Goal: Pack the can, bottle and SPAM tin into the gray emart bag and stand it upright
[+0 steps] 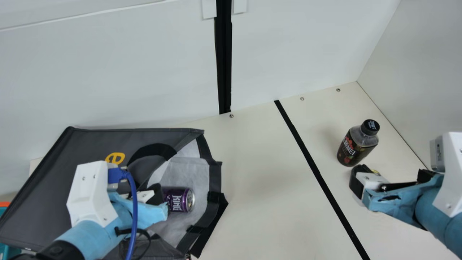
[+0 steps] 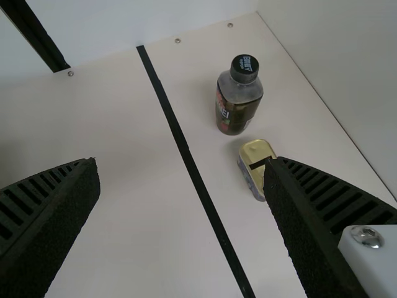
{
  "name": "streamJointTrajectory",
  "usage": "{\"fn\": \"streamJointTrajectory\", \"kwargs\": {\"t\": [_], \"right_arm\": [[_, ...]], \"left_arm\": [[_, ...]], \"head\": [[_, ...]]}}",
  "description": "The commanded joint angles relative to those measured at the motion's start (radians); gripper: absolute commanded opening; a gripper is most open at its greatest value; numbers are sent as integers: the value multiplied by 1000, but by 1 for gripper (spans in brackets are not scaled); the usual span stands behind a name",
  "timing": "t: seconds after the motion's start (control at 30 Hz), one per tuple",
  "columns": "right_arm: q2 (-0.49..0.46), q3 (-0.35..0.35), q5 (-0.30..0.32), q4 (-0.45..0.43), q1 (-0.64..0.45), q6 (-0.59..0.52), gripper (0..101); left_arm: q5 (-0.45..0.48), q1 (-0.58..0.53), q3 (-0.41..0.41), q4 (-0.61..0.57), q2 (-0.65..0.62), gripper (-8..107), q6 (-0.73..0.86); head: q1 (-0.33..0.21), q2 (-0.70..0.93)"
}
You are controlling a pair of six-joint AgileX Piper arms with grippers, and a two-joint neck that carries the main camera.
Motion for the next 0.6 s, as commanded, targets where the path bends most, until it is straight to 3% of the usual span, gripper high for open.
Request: {"fn": "streamJointTrajectory", "kwargs": {"t": [0.0, 0.57], "right_arm": [[7, -6, 0, -3, 3, 4, 95], [121, -105, 0, -56, 48, 53, 95]], "left_arm": [[0, 0, 0, 0, 0, -8, 0], [0, 0, 0, 0, 0, -8, 0]], "head": [[-23, -2], [-23, -2]]}}
